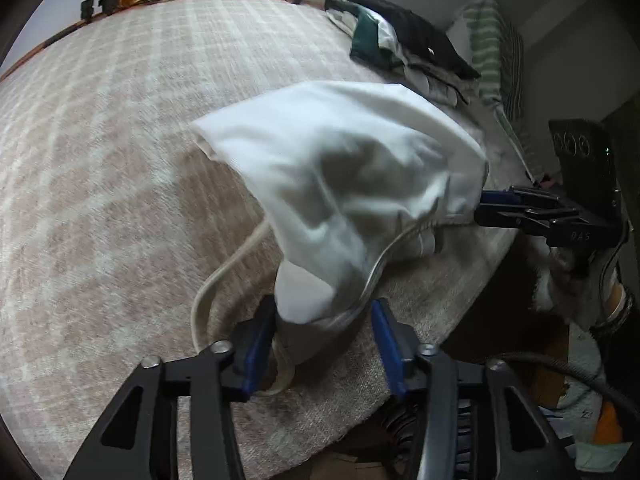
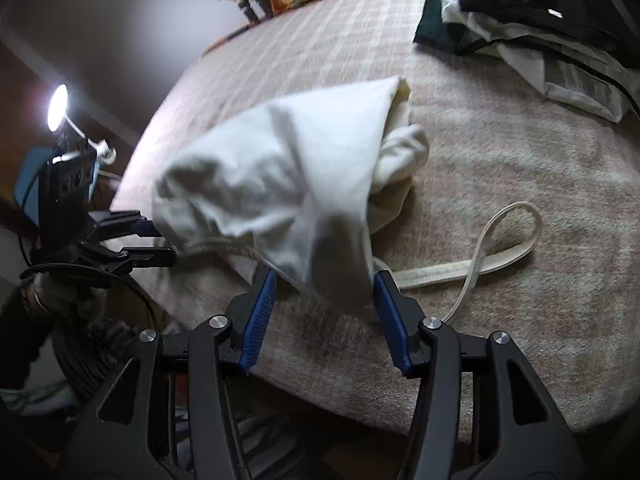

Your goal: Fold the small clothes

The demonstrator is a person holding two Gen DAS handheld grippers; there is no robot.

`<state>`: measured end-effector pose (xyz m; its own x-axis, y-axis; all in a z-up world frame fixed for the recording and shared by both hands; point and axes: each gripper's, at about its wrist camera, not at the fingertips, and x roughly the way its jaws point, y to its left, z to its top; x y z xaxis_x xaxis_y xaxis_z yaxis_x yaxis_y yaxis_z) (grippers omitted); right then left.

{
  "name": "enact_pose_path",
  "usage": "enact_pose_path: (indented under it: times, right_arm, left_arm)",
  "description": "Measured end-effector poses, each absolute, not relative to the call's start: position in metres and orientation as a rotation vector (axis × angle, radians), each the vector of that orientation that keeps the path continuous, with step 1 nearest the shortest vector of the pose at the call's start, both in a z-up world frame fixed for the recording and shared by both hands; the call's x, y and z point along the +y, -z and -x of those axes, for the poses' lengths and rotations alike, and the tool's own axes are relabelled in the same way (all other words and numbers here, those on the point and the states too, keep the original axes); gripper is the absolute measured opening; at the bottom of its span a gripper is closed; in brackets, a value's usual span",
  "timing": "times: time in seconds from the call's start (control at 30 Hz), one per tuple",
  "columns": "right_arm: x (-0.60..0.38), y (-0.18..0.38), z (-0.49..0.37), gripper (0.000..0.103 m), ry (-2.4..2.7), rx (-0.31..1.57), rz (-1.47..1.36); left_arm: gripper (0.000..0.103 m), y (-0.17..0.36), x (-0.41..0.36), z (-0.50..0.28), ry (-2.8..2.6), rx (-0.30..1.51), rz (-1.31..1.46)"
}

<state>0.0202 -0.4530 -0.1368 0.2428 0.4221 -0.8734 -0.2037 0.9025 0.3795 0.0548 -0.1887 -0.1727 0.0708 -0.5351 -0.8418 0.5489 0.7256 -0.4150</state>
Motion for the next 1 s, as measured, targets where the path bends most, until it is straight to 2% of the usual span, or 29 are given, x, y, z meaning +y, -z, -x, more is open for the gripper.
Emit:
enact_pose_path:
  times: [0.03,0.07,0.1,0.17,0.23,0.53,0.67,0.7,0.77,0.8,0.83,1.0]
  right_arm:
    - [-0.452,0.137,-0.020,0.038,-0.430,1.261,-0.188]
    - [-0.453,0.138,-0.021,0.028,-0.432,1.271,-0.190]
    - [-0.455,0.138,-0.022,0.014,-0.434,1.282,-0.202]
    - [-0.459,0.136,-0.023,0.011,-0.434,1.286,-0.213]
    - [-0.461,0.127,-0.023,0.007,-0.435,1.283,-0.195]
    - [-0.464,0.053,-0.042,0.004,-0.480,1.156,-0.233]
    - [-0.456,0.042,-0.056,0.004,-0.479,1.124,-0.183]
    - [-0.454,0.045,-0.057,0.005,-0.484,1.140,-0.177]
    - [-0.450,0.060,-0.054,0.023,-0.477,1.190,-0.154]
    - [-0.447,0.067,-0.051,0.050,-0.472,1.197,-0.144]
    - [-0.445,0.074,-0.047,0.066,-0.473,1.196,-0.138]
    - [-0.440,0.120,-0.031,0.066,-0.483,1.279,-0.163]
  left_arm:
    - [0.021,0.173,-0.191,-0.054,0.828,1.262,-0.021]
    - [0.016,0.173,-0.192,-0.053,0.839,1.274,-0.020]
    - [0.015,0.174,-0.192,-0.052,0.837,1.271,-0.019]
    - [0.008,0.170,-0.191,-0.051,0.849,1.268,-0.013]
    - [0.005,0.164,-0.186,-0.051,0.865,1.262,0.010]
    - [0.003,0.110,-0.166,-0.077,0.914,1.180,0.078]
    - [0.001,0.100,-0.165,-0.096,0.901,1.161,0.102]
    - [0.001,0.100,-0.165,-0.097,0.904,1.160,0.103]
    - [0.001,0.102,-0.169,-0.099,0.907,1.158,0.095]
    - [0.001,0.103,-0.168,-0.099,0.913,1.165,0.099]
    - [0.001,0.105,-0.169,-0.099,0.916,1.170,0.100]
    - [0.001,0.111,-0.172,-0.098,0.913,1.183,0.094]
